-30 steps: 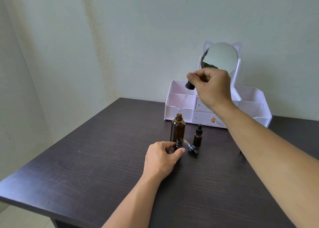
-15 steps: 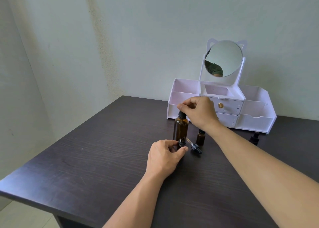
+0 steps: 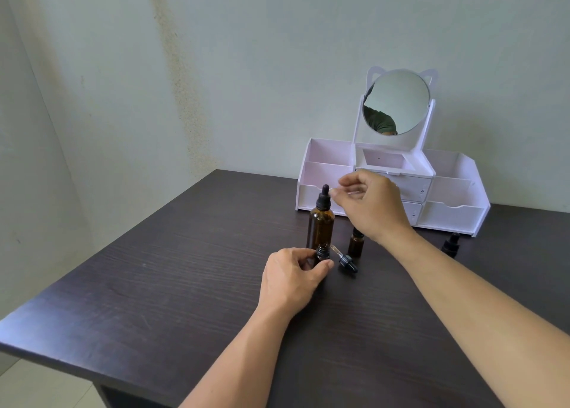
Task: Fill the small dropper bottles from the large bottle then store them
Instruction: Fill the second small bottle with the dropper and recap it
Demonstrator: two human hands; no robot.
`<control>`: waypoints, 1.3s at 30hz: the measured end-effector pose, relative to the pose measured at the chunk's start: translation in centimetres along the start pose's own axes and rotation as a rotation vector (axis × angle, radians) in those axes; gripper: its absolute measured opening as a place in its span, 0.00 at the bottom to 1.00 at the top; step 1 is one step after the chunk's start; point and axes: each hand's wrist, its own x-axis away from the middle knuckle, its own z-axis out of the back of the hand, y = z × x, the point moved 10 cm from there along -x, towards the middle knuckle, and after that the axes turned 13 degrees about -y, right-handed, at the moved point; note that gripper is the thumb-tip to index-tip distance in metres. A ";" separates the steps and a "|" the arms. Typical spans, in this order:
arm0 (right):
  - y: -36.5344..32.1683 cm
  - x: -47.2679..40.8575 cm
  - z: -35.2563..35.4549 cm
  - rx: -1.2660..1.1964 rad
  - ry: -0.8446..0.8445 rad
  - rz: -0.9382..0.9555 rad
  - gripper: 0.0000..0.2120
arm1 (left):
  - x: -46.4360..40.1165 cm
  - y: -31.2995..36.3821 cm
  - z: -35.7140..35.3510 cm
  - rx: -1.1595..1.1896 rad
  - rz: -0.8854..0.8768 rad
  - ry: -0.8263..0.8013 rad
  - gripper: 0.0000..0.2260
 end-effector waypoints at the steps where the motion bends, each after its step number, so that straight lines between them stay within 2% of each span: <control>1: 0.2 0.8 0.1 0.044 -0.009 -0.002 0.08 | 0.0 0.1 0.1 -0.003 0.000 0.005 0.17; 3: 1.3 2.3 -0.5 0.172 -0.092 -0.038 0.04 | 0.1 0.3 0.3 -0.005 -0.005 0.022 0.16; 6: 3.4 4.3 -2.3 0.382 -0.241 -0.124 0.06 | 0.2 0.5 0.2 -0.017 -0.008 0.021 0.16; 9: 4.4 5.7 -3.2 0.536 -0.255 -0.177 0.10 | 0.2 0.7 0.0 -0.039 -0.016 0.009 0.13; 12: 4.2 6.4 -4.0 0.592 -0.251 -0.157 0.09 | 0.3 0.7 0.1 -0.030 -0.017 0.021 0.13; 19: 4.6 6.4 -2.5 0.517 -0.191 -0.165 0.07 | 0.4 0.7 0.3 -0.023 -0.011 0.031 0.15; 25: 2.4 6.2 0.1 0.115 -0.081 -0.046 0.07 | 0.3 0.4 0.2 -0.019 0.013 0.018 0.16; 28: 1.5 6.4 0.2 0.007 -0.072 0.022 0.07 | 0.3 0.4 0.2 -0.016 0.019 0.020 0.17; 34: 0.2 6.3 -0.6 0.033 -0.093 0.127 0.08 | 0.4 0.5 0.2 -0.016 0.016 0.018 0.16; 39: -0.3 6.0 -1.9 0.133 -0.154 0.211 0.12 | 0.3 0.5 0.2 -0.025 0.008 0.021 0.18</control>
